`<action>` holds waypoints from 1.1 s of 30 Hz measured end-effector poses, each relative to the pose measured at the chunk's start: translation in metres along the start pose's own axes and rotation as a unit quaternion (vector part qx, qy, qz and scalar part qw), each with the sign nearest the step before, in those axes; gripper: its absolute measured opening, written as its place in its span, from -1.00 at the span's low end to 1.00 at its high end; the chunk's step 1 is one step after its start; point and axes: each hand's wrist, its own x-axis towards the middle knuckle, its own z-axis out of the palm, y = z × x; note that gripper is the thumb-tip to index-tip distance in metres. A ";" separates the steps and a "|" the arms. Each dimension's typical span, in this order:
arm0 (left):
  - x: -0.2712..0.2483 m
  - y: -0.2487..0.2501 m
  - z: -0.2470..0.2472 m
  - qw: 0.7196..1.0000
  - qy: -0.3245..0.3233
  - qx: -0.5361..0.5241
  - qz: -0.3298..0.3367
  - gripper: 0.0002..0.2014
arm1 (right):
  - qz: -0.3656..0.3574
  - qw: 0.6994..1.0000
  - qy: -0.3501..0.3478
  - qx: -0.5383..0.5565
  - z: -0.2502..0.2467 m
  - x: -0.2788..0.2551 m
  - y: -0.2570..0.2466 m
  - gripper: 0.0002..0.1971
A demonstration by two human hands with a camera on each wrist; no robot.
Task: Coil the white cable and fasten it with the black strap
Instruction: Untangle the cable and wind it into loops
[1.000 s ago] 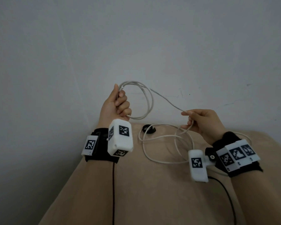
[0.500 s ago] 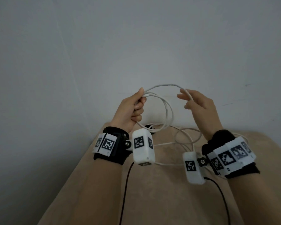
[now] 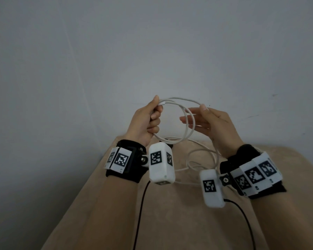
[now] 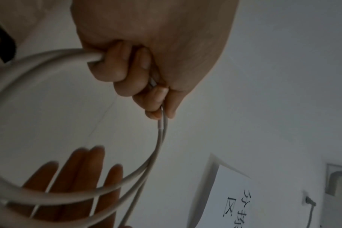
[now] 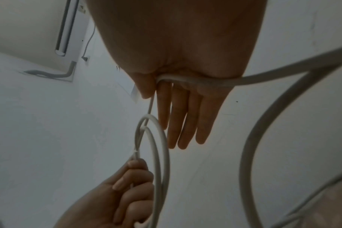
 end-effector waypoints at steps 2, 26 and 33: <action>0.000 0.000 0.001 0.999 -0.003 -0.030 -0.010 -0.64 | 0.007 0.999 -0.021 0.046 0.001 0.000 0.000 -0.62; -0.013 0.004 0.006 0.992 -0.081 0.045 -0.084 -0.55 | 0.069 0.992 -0.053 0.088 -0.010 0.003 0.000 -0.62; -0.013 0.003 0.006 0.964 -0.171 0.149 -0.137 -0.41 | 0.094 0.991 -0.095 -0.008 -0.009 0.000 -0.001 -0.59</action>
